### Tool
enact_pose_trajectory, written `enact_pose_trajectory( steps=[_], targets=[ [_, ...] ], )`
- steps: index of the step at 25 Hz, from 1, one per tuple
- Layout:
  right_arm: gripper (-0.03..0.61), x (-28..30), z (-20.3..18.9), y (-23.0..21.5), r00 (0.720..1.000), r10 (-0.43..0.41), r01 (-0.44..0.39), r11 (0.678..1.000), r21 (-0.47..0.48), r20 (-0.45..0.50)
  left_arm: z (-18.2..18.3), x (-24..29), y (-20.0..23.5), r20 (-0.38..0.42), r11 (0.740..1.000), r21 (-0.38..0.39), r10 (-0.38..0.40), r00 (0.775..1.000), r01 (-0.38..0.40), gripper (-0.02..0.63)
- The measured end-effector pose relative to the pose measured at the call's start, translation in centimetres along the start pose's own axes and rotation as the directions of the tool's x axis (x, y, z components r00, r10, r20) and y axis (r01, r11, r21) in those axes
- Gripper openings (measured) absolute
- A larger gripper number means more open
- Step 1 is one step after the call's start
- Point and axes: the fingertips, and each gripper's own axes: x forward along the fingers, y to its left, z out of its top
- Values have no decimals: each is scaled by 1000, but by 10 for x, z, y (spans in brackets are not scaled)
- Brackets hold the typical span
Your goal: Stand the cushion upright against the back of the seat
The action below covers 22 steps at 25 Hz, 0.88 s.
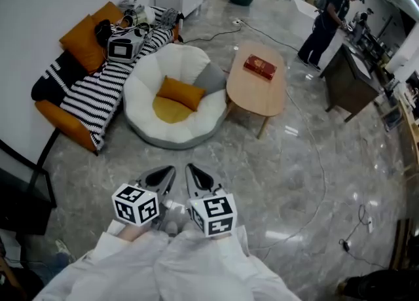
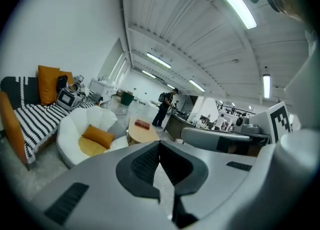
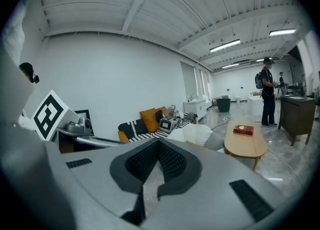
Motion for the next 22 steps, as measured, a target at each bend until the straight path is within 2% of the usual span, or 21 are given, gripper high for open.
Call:
enact_pose_trajectory(
  steps=[4, 8, 12, 15, 19, 22],
  targets=[
    [12, 1, 2, -1, 1000, 0, 0, 1000, 20, 23, 5, 3, 4, 3, 1000, 1, 2, 1000, -2, 8],
    [12, 1, 3, -10, 1000, -24, 24, 1000, -1, 13, 6, 11, -1, 2, 1000, 7, -5, 1000, 5, 8],
    [12, 0, 1, -9, 1000, -8, 8, 1000, -22, 10, 5, 22, -11, -10, 999, 21, -40, 999, 40, 8],
    [12, -2, -7, -11, 1000, 4, -4, 1000, 5, 15, 1, 25, -11, -7, 999, 38, -19, 1000, 19, 8],
    [12, -3, -16, -17, 1000, 11, -12, 999, 31, 18, -8, 27, -9, 24, 1000, -24, 10, 1000, -10, 8],
    [12, -6, -27, -12, 999, 39, -39, 998, 52, 8, -21, 25, -11, 10, 1000, -27, 6, 1000, -6, 8]
  ],
)
